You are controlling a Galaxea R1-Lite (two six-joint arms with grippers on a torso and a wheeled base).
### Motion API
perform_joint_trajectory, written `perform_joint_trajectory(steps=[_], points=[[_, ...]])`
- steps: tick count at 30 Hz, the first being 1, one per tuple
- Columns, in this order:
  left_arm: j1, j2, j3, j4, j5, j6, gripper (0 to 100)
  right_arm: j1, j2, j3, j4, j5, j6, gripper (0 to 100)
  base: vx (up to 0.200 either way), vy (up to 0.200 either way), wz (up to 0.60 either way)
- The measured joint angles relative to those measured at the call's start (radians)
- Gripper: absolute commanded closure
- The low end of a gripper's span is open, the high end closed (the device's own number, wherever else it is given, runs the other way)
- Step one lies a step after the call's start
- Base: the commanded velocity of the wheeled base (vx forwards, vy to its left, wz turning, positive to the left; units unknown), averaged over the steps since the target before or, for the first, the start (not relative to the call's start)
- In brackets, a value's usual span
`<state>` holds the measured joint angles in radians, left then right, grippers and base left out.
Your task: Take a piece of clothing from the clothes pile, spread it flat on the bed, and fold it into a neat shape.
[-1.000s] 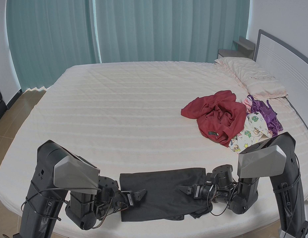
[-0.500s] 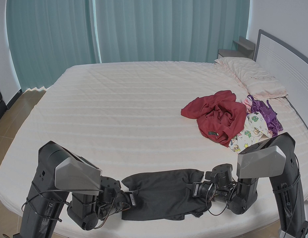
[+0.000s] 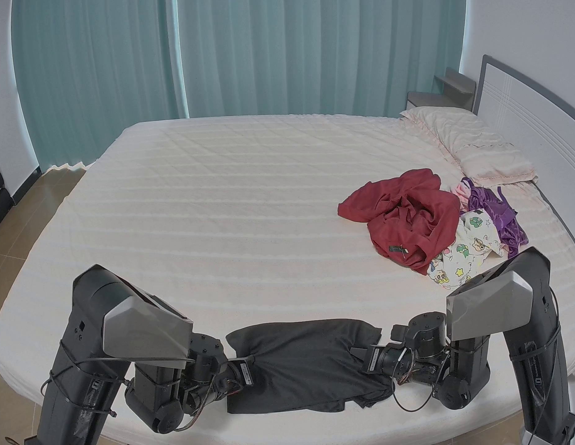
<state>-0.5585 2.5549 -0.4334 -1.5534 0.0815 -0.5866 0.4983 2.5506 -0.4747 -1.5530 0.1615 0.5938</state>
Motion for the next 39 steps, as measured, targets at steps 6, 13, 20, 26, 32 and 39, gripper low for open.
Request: perform_joint_trajectory(steps=[6,13,20,26,32,39], points=[[-0.007,-0.010,0.019,0.000,0.002,0.000,100,-0.005,-0.016,0.019,0.000,0.006,0.004,100,0.000,-0.200,0.00],[-0.017,-0.039,0.041,0.001,0.004,-0.008,100,-0.005,-0.023,0.023,0.000,0.006,0.004,100,0.000,-0.200,0.00],[-0.023,-0.066,0.061,0.001,0.012,-0.009,100,-0.007,-0.024,0.022,0.000,0.009,0.005,0,0.000,-0.200,0.00],[-0.018,-0.096,0.066,0.001,0.041,-0.017,100,-0.019,-0.027,0.036,0.000,0.019,-0.008,0,0.000,-0.200,0.00],[-0.021,-0.193,0.072,0.001,0.027,-0.114,100,-0.089,-0.051,0.046,0.000,0.023,-0.010,0,0.000,-0.167,0.00],[-0.111,-0.348,0.077,0.001,-0.059,-0.182,100,-0.134,-0.086,0.028,0.000,0.016,0.045,0,0.000,0.000,0.00]])
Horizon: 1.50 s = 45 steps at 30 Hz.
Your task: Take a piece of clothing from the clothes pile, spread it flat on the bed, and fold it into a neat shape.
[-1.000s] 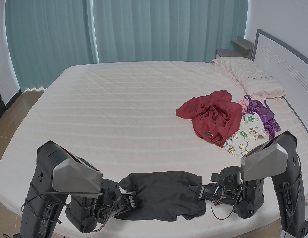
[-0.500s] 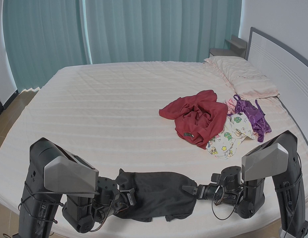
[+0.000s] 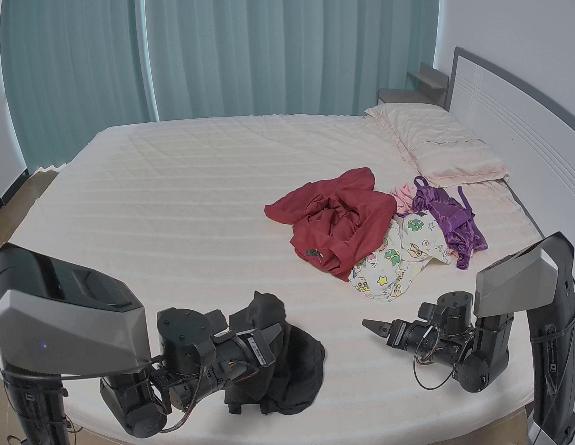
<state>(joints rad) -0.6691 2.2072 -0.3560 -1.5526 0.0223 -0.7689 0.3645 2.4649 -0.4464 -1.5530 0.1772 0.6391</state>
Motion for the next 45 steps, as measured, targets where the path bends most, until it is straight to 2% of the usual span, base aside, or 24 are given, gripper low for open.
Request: perform_joint_trajectory(steps=[16,34,45], points=[[-0.107,-0.173,-0.016,0.000,-0.008,-0.007,100,-0.041,-0.042,-0.030,0.000,-0.003,0.016,0,0.000,0.000,0.00],[-0.095,-0.177,0.003,0.000,0.032,-0.013,100,-0.038,-0.036,-0.031,0.000,-0.003,0.016,0,0.000,0.000,0.00],[-0.115,-0.179,0.001,0.000,0.031,-0.017,100,-0.037,-0.034,-0.033,0.000,-0.003,0.015,0,0.000,-0.200,0.00]])
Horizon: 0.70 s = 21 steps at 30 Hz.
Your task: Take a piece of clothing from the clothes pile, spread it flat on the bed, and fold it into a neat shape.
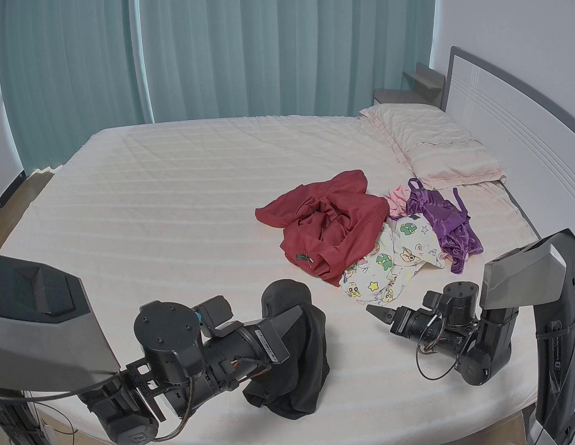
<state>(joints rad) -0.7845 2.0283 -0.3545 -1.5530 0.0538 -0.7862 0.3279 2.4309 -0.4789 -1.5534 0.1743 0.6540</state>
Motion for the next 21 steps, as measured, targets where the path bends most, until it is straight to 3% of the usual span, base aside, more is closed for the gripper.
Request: perform_joint_trajectory(steps=[21], points=[[-0.030,-0.002,0.006,0.000,0.017,0.002,100,-0.002,0.006,-0.006,0.001,0.000,0.000,0,0.000,-0.200,0.00]])
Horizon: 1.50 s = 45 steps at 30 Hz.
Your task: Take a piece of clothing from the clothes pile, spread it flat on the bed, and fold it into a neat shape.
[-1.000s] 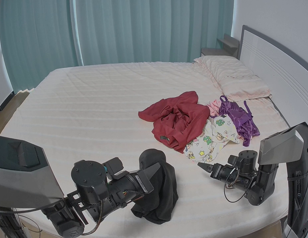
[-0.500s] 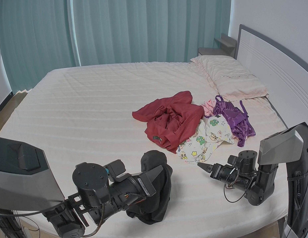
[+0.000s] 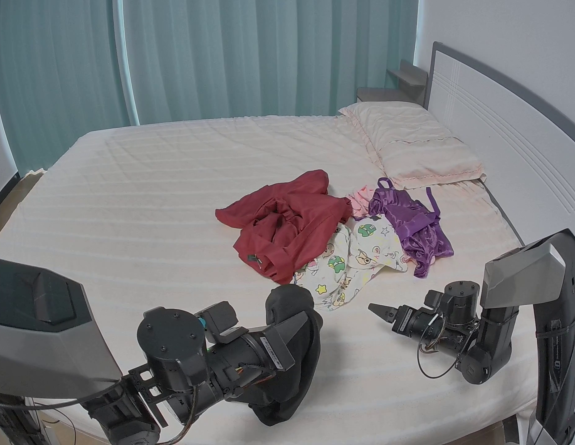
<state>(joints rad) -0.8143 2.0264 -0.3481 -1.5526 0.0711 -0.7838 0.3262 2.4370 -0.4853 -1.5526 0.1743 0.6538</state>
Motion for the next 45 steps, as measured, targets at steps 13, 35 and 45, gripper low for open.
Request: perform_joint_trajectory(steps=[13,35,45], points=[[-0.004,-0.025,-0.001,-0.001,0.004,-0.010,100,0.000,0.012,-0.016,-0.001,0.000,0.000,0,0.000,0.000,0.00],[-0.057,-0.096,-0.107,0.000,-0.097,-0.257,100,0.007,0.029,-0.026,0.000,-0.017,-0.001,0,0.000,0.000,0.00],[-0.080,-0.017,-0.142,0.000,-0.103,-0.296,100,0.003,0.030,-0.029,0.000,-0.038,0.001,0,0.000,0.000,0.00]])
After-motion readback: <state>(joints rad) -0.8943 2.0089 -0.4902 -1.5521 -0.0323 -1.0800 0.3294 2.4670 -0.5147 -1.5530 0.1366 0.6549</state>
